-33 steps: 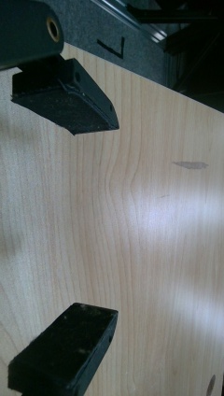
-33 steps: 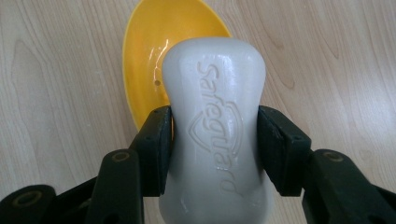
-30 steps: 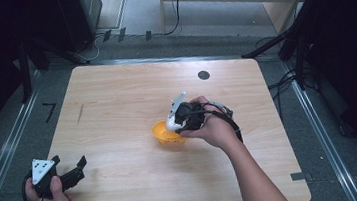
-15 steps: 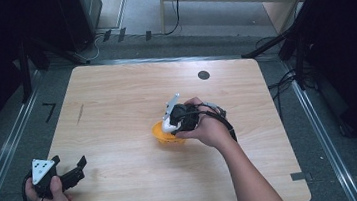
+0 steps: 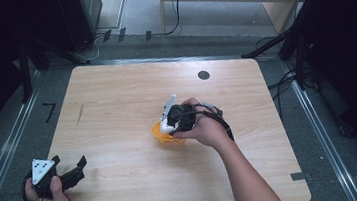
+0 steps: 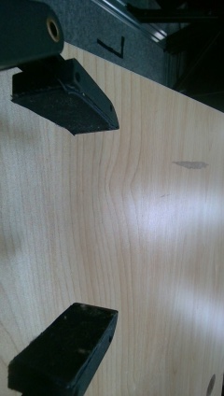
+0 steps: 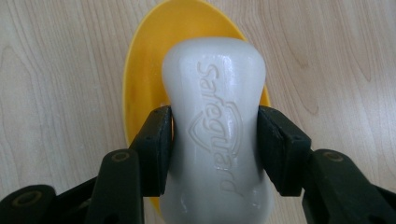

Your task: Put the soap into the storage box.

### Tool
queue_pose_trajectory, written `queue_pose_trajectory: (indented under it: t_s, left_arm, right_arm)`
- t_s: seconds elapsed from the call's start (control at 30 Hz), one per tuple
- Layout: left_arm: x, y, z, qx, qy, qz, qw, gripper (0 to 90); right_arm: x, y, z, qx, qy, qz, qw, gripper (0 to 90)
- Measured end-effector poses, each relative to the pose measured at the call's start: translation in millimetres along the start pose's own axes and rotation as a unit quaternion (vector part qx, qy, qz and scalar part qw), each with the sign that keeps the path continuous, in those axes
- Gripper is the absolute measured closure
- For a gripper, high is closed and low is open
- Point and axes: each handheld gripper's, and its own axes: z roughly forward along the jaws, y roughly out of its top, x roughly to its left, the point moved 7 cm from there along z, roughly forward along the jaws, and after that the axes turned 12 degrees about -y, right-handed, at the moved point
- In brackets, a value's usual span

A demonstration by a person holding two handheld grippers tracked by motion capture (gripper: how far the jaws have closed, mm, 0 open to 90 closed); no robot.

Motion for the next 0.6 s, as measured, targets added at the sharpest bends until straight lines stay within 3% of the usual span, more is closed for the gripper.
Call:
queue_pose_trajectory:
  t_s: [0.33, 0.43, 0.6]
  left_arm:
    - [0.0, 0.0, 0.0, 0.000, 0.000, -0.001, 1.0000, 9.2]
    - [0.0, 0.0, 0.0, 0.000, -0.001, -0.001, 1.0000, 9.2]
    - [-0.1, 0.0, 0.0, 0.000, -0.001, -0.001, 1.0000, 9.2]
  right_arm:
    - [1.5, 1.1, 4.1, 0.000, 0.002, -0.003, 1.0000, 49.4]
    - [1.3, 2.1, 2.1, 0.000, 0.006, 0.014, 0.9999, 49.5]
    - [-7.8, 7.6, -11.5, -0.028, -0.001, 0.047, 0.9985, 47.4]
